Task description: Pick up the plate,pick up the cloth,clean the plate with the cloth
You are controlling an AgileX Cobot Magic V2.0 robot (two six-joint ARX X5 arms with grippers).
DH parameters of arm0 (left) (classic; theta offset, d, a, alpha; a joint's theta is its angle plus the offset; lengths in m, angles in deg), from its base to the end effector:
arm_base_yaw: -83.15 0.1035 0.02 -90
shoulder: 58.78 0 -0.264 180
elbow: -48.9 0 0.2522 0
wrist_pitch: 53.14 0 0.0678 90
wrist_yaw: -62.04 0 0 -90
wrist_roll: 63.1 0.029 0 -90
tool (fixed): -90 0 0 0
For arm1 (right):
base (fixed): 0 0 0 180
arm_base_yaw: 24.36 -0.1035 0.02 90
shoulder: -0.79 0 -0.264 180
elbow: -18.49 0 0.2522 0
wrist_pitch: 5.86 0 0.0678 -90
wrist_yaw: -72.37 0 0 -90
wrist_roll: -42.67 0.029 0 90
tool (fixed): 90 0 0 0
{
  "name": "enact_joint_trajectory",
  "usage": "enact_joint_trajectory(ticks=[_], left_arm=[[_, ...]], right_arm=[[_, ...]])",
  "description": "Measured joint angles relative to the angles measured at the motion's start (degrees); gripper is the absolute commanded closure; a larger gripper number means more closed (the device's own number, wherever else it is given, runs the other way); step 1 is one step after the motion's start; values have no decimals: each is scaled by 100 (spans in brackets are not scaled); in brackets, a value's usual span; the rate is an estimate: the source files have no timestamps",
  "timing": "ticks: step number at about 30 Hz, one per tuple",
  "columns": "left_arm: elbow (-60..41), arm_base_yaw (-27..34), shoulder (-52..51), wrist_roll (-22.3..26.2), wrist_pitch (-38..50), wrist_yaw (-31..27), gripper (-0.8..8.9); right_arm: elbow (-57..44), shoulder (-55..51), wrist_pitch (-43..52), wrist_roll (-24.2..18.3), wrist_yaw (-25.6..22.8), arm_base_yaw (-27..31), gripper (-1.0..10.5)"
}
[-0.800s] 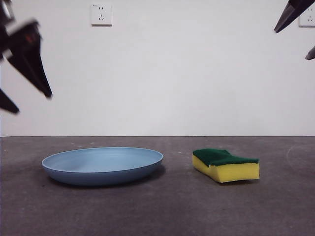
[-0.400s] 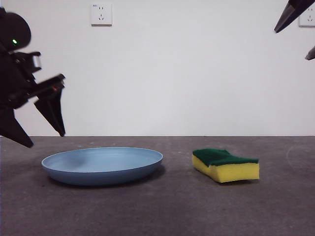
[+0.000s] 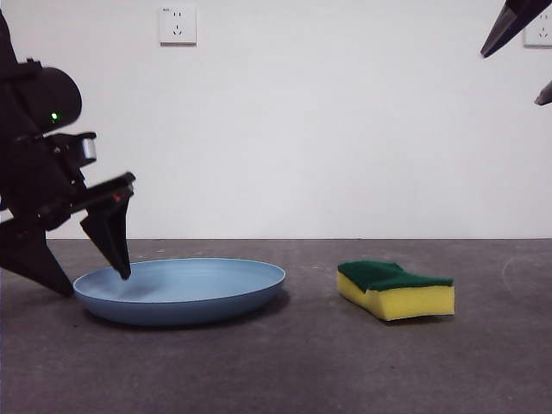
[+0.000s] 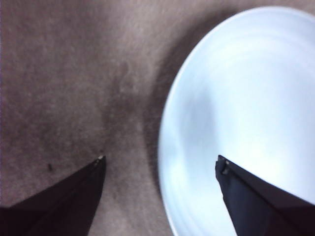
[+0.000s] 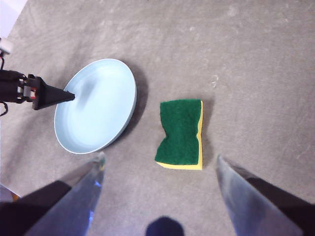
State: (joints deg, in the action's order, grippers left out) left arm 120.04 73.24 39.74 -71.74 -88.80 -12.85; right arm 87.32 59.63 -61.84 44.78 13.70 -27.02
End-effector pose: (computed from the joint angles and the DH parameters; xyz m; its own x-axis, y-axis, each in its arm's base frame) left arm 0.3203 -0.0636 0.1632 0.3863 -0.3321 -0.8605 0.1475 0.9432 -0.2978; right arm 0.1952 0.0242 0.3066 0.5687 0.5469 -0.6143 -0.3738 0.8372 0.3993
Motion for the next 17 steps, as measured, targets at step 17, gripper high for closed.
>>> enact_joint_trajectory(ticks=[17], left_arm=[[37, -155, -72, 216, 24, -81, 822]], right_arm=[[0, 15, 308, -87, -459, -214, 573]])
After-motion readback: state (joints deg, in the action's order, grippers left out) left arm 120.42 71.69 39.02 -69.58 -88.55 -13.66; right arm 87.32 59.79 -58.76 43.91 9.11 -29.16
